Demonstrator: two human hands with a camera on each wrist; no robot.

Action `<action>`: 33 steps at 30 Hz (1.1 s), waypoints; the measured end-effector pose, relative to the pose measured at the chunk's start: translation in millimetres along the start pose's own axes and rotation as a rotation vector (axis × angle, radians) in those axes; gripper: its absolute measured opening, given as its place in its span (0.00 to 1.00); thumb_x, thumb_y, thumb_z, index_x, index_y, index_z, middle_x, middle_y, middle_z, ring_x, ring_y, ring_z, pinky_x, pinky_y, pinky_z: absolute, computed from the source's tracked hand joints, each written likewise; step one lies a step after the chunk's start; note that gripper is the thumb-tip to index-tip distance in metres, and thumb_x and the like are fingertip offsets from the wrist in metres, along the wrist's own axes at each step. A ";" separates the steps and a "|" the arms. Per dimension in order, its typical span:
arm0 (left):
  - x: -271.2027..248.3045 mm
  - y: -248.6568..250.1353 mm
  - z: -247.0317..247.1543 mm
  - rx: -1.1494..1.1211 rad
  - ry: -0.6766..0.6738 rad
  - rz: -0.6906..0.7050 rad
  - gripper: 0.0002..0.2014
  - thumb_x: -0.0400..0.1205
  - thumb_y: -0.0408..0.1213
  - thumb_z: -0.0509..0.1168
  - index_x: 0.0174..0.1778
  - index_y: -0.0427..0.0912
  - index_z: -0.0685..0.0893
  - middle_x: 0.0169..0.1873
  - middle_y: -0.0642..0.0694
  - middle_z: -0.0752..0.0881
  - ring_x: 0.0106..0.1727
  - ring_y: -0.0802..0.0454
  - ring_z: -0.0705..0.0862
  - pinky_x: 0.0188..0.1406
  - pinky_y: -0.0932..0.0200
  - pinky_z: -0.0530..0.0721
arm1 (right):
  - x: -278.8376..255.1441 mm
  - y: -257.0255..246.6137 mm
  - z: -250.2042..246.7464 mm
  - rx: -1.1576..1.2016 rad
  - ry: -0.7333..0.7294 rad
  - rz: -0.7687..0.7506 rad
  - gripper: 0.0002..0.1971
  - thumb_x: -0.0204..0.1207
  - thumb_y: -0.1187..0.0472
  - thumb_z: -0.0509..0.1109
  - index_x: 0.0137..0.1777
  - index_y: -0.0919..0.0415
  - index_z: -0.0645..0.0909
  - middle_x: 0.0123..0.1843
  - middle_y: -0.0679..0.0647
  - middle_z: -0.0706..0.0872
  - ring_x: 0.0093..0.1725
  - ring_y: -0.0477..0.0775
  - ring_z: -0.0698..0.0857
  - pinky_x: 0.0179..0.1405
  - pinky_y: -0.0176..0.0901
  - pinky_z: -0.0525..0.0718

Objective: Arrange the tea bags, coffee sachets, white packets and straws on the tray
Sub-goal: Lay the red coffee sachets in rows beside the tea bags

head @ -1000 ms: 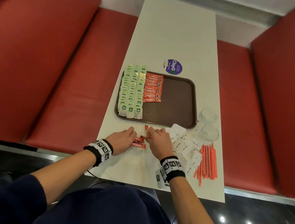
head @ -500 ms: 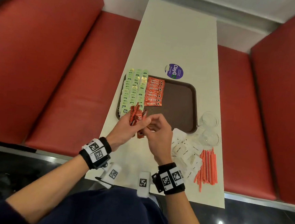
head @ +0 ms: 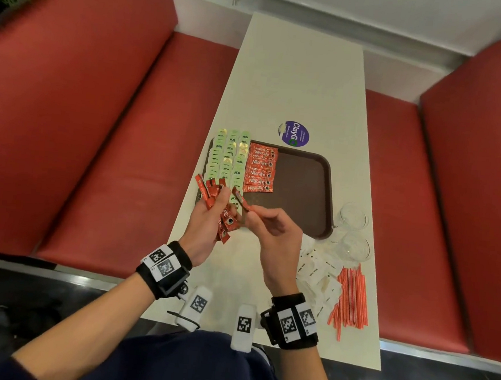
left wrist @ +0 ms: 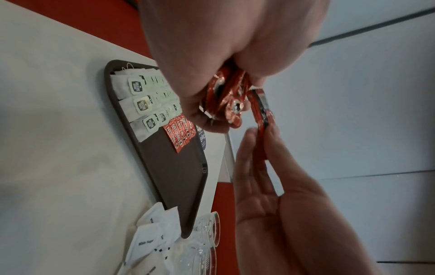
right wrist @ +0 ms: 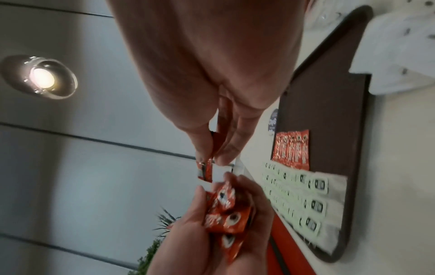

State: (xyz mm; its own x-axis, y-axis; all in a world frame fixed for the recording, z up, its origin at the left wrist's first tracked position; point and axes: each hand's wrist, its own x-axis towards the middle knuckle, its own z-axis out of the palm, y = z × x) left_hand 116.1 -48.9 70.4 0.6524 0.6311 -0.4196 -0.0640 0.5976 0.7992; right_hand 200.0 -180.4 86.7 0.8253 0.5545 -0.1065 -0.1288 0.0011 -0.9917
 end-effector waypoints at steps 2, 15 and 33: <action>3.0 5.2 -1.7 -0.033 -0.027 -0.002 0.11 0.93 0.45 0.67 0.64 0.42 0.82 0.35 0.44 0.76 0.36 0.48 0.79 0.44 0.49 0.90 | 4.5 -3.4 -8.1 -0.067 0.014 -0.068 0.05 0.81 0.67 0.84 0.54 0.60 0.94 0.52 0.54 0.96 0.55 0.60 0.96 0.60 0.55 0.94; 10.5 36.1 9.3 0.234 -0.167 0.070 0.21 0.86 0.43 0.77 0.62 0.28 0.83 0.28 0.49 0.68 0.26 0.52 0.60 0.19 0.59 0.60 | 31.8 -21.8 -34.7 -0.103 -0.085 -0.229 0.09 0.80 0.70 0.83 0.58 0.62 0.95 0.61 0.55 0.94 0.66 0.60 0.93 0.69 0.58 0.90; 27.2 38.9 21.1 0.493 -0.009 0.134 0.11 0.85 0.45 0.78 0.62 0.51 0.93 0.32 0.52 0.89 0.30 0.56 0.83 0.44 0.43 0.87 | 79.5 8.0 -29.6 -1.035 -0.140 -0.668 0.18 0.81 0.48 0.84 0.68 0.49 0.90 0.62 0.46 0.93 0.58 0.50 0.89 0.51 0.50 0.86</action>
State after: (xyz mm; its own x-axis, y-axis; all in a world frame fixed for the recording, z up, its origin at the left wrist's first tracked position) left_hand 147.3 -19.0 99.2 0.6693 0.6808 -0.2975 0.2152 0.2057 0.9547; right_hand 280.9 -160.9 68.2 0.4879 0.7823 0.3872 0.8418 -0.3045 -0.4456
